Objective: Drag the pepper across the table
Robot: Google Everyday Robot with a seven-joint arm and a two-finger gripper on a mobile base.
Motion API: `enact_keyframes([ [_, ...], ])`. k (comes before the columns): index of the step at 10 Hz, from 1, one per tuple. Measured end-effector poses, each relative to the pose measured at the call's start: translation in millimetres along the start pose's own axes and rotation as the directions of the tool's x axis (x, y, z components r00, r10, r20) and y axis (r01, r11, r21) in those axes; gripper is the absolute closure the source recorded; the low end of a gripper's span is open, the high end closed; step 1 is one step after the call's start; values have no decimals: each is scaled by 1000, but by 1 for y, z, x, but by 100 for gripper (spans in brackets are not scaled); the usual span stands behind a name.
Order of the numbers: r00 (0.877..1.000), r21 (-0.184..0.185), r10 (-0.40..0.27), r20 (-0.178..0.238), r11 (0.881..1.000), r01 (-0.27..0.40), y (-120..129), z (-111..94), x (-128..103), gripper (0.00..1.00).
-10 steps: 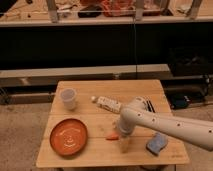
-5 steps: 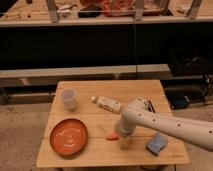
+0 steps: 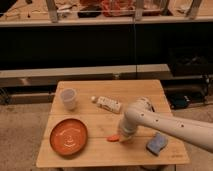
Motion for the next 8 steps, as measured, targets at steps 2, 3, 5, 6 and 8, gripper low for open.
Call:
enact_keyframes([
  [2,1000,13,18,5,1000,-18,5,-4,15,99],
  [3,1000,18,29,8,999,-29,5,-5,19,100],
  [5,999,26,49,14,998,-49,7,-7,29,100],
  [6,998,32,65,16,997,-65,10,-10,38,100],
  [8,997,38,76,25,996,-77,11,-10,43,100],
])
